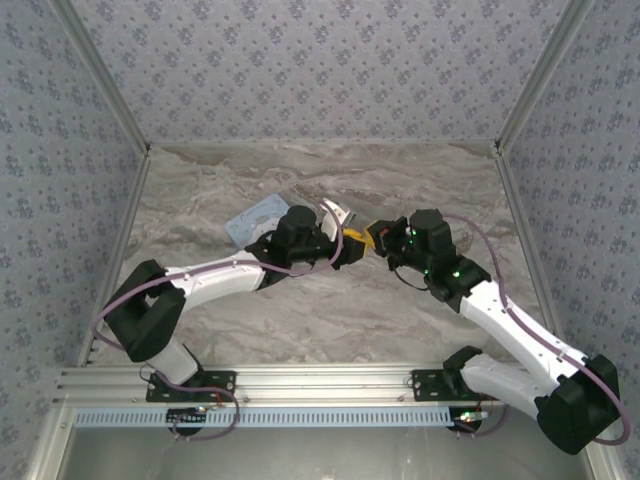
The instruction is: Unlock the padlock with the key
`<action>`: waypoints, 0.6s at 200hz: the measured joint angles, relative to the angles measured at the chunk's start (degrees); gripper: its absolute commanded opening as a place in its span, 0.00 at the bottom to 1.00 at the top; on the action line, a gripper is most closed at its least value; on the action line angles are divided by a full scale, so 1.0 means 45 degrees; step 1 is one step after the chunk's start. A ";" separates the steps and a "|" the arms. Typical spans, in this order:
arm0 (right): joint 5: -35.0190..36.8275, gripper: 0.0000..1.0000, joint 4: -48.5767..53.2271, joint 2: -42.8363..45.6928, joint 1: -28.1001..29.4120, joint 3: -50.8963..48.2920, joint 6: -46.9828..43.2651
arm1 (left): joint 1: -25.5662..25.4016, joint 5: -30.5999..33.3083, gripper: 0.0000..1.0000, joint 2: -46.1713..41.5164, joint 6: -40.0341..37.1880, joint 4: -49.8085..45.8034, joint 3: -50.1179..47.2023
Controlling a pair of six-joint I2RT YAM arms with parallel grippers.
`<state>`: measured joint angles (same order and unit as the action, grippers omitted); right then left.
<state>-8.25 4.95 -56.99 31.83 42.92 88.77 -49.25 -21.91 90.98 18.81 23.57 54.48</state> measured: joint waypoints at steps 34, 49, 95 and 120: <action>0.0010 0.00 0.0039 0.0005 0.0170 0.0005 0.0000 | -0.0010 0.0019 0.00 0.0000 -0.0219 -0.0146 0.0024; 0.0010 0.00 0.0073 0.0005 0.0175 0.0000 -0.0005 | -0.0005 0.0068 0.00 0.0000 -0.0345 -0.0238 0.0024; -0.0452 0.23 0.0384 0.0019 -0.0015 0.0000 -0.1078 | -0.0010 0.0151 0.00 -0.0379 -0.1336 -0.1316 0.0063; -0.1054 0.37 0.0772 0.0282 -0.0811 0.0010 -0.2997 | 0.0000 0.0155 0.00 -0.0942 -0.2293 -0.2637 0.0165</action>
<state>-12.99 8.43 -55.72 28.18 42.96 75.29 -49.25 -21.21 86.74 8.49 11.70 55.22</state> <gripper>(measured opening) 0.326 0.042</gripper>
